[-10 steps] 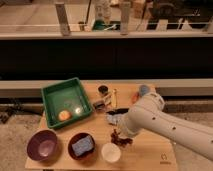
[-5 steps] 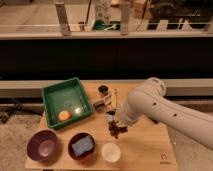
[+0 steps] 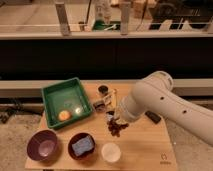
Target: Place grapes in paper cup
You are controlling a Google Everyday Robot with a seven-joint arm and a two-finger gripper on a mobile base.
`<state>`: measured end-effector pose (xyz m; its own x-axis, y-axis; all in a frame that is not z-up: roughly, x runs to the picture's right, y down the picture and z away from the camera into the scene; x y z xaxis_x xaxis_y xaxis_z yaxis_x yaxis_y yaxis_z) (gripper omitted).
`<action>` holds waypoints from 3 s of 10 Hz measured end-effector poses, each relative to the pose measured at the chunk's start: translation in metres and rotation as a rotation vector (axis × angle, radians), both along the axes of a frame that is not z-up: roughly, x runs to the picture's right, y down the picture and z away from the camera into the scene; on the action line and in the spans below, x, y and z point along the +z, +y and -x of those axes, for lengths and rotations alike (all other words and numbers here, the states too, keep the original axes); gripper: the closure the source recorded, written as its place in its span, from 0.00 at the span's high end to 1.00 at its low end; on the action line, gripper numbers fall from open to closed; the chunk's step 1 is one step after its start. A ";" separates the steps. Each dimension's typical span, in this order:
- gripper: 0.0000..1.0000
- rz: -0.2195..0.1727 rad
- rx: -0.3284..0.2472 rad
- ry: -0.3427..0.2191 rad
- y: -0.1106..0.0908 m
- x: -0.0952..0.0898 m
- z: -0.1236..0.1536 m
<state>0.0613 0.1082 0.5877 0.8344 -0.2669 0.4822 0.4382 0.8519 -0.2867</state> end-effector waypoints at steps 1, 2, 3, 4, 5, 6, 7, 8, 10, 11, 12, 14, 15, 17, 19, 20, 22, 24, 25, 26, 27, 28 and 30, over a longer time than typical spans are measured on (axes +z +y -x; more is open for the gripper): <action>0.01 -0.003 0.006 -0.024 -0.002 -0.012 0.000; 0.01 0.001 0.008 -0.042 -0.002 -0.019 0.001; 0.01 0.022 0.007 -0.059 0.003 -0.025 0.002; 0.01 0.053 0.000 -0.076 0.012 -0.030 0.005; 0.01 0.074 -0.008 -0.080 0.018 -0.033 0.005; 0.01 0.094 -0.019 -0.082 0.026 -0.036 0.006; 0.01 0.118 -0.031 -0.083 0.036 -0.039 0.006; 0.01 0.131 -0.038 -0.084 0.042 -0.041 0.006; 0.01 0.164 -0.049 -0.085 0.054 -0.039 0.004; 0.01 0.178 -0.054 -0.089 0.058 -0.036 0.004; 0.01 0.191 -0.054 -0.089 0.063 -0.032 0.003; 0.01 0.212 -0.058 -0.094 0.070 -0.026 0.004; 0.01 0.217 -0.061 -0.094 0.071 -0.025 0.004; 0.01 0.226 -0.068 -0.096 0.075 -0.023 0.004; 0.01 0.231 -0.075 -0.101 0.077 -0.020 0.006; 0.01 0.233 -0.080 -0.102 0.077 -0.019 0.008; 0.01 0.238 -0.087 -0.104 0.079 -0.016 0.009; 0.01 0.254 -0.092 -0.110 0.084 -0.008 0.012; 0.01 0.259 -0.097 -0.113 0.086 -0.006 0.014; 0.01 0.264 -0.101 -0.116 0.088 -0.003 0.015; 0.01 0.266 -0.103 -0.117 0.089 -0.002 0.016; 0.01 0.267 -0.105 -0.118 0.089 -0.001 0.016; 0.02 0.269 -0.109 -0.120 0.089 0.000 0.017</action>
